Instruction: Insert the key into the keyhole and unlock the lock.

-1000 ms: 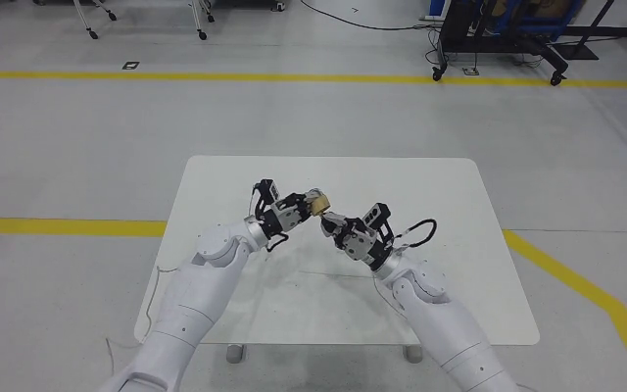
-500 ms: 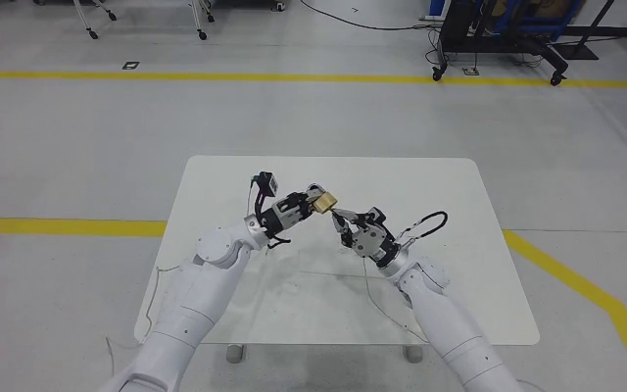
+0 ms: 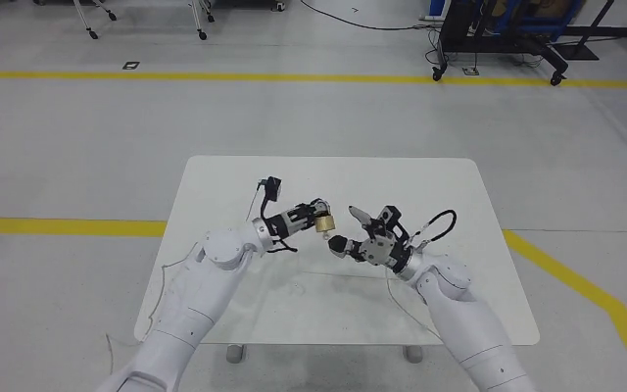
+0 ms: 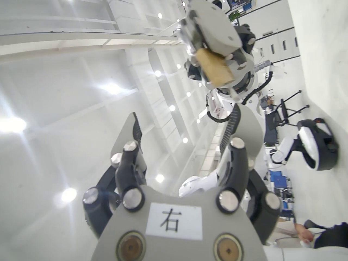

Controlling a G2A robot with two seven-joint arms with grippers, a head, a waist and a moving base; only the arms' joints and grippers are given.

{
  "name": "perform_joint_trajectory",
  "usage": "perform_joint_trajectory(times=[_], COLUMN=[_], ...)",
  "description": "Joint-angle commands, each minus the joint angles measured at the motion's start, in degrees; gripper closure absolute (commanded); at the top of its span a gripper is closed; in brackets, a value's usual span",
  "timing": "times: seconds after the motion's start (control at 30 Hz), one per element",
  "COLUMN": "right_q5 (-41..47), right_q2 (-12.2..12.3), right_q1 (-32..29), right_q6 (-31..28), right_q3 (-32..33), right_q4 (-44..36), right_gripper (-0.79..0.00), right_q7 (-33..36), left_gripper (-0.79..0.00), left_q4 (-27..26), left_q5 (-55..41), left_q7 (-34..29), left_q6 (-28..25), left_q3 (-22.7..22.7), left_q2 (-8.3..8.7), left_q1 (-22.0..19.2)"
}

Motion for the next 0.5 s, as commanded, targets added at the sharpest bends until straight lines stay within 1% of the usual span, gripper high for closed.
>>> perform_joint_trajectory(times=[0.0, 0.1, 0.17, 0.23, 0.33, 0.37, 0.4, 0.47], right_q5=[-4.3, -10.3, -11.6, -12.5, -12.5, -12.5, -12.5, -12.5], right_q2=[0.8, 1.6, 1.9, 2.0, 2.0, 2.0, 2.0, 2.0], right_q1=[-2.7, -6.9, -9.4, -11.2, -11.2, -11.2, -11.2, -11.2], right_q6=[-1.4, -3.3, -4.3, -5.2, -5.2, -5.2, -5.2, -5.2], right_q3=[3.9, 9.6, 11.8, 12.9, 12.9, 12.9, 12.9, 12.9], right_q4=[-4.5, -11.4, -15.7, -18.1, -18.1, -18.1, -18.1, -18.1], right_gripper=[-0.785, -0.785, -0.785, -0.785, -0.785, -0.785, -0.785, -0.785], right_q7=[-3.7, -11.3, -14.1, -15.9, -15.9, -15.9, -15.9, -15.9], left_gripper=[0.000, 0.000, 0.000, 0.000, 0.000, -0.080, -0.139, -0.132], left_q4=[0.2, 0.8, 1.3, 1.7, 2.6, 2.9, 3.0, 3.4], left_q5=[4.2, 8.2, 10.6, 12.0, 15.1, 15.8, 16.3, 15.7], left_q7=[-2.3, -4.7, -4.5, -4.6, -5.4, -5.1, -5.1, -4.1], left_q6=[1.2, 3.0, 4.3, 5.7, 7.6, 8.0, 8.2, 8.4], left_q3=[1.7, 4.2, 5.4, 6.5, 8.3, 8.7, 9.1, 8.9], left_q2=[0.05, -0.07, -0.18, -0.36, -0.54, -0.62, -0.69, -0.78], left_q1=[-0.5, -1.4, -1.9, -2.2, -3.1, -3.3, -3.5, -3.7])
